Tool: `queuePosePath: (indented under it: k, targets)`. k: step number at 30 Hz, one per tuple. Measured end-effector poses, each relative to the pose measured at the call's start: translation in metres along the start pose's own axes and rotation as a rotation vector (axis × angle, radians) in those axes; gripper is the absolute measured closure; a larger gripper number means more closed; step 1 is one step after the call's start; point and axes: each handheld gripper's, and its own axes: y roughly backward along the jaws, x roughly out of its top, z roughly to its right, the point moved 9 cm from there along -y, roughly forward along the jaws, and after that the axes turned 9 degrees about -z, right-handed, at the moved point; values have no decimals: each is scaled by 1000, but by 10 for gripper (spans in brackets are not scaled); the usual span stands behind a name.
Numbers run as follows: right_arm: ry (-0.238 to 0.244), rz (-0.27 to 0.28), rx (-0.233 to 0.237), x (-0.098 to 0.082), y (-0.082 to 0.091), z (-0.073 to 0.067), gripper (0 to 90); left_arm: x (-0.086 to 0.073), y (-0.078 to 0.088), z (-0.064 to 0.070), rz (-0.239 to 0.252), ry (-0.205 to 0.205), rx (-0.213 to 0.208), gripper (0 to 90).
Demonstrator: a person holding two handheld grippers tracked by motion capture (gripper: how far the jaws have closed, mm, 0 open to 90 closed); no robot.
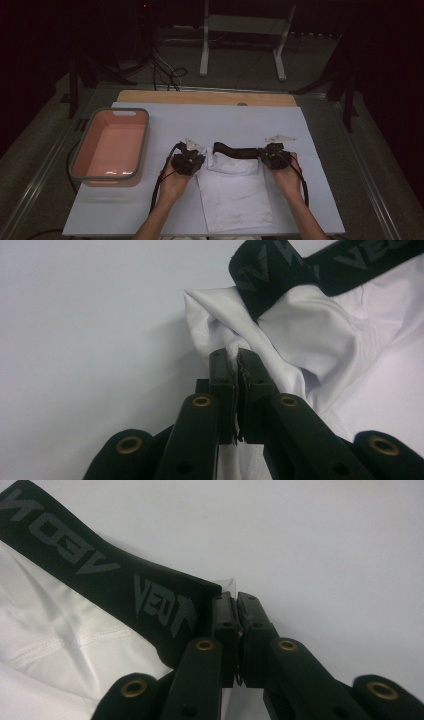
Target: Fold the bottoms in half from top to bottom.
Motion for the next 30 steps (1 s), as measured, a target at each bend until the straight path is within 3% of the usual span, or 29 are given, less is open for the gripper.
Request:
queuePosePath:
  k: [8,11,14,17,23,30]
  targets:
    - [-13,-1,-3,10,-12,0,880,8,-9,-15,-13,47,22,859]
    - [-24,-15,-5,9,-18,1,858,13,-6,-13,17,65,-10,734]
    - [-28,-26,-4,8,-19,2,652,20,-1,-5,44,59,-43,635]
    - [-28,-22,-27,8,-15,5,544,29,2,2,64,49,-58,561]
    - [-45,2,-6,12,-7,5,481,40,-3,14,62,33,-63,471]
    - [-98,45,33,20,-3,3,440,39,-11,15,39,39,-60,457]
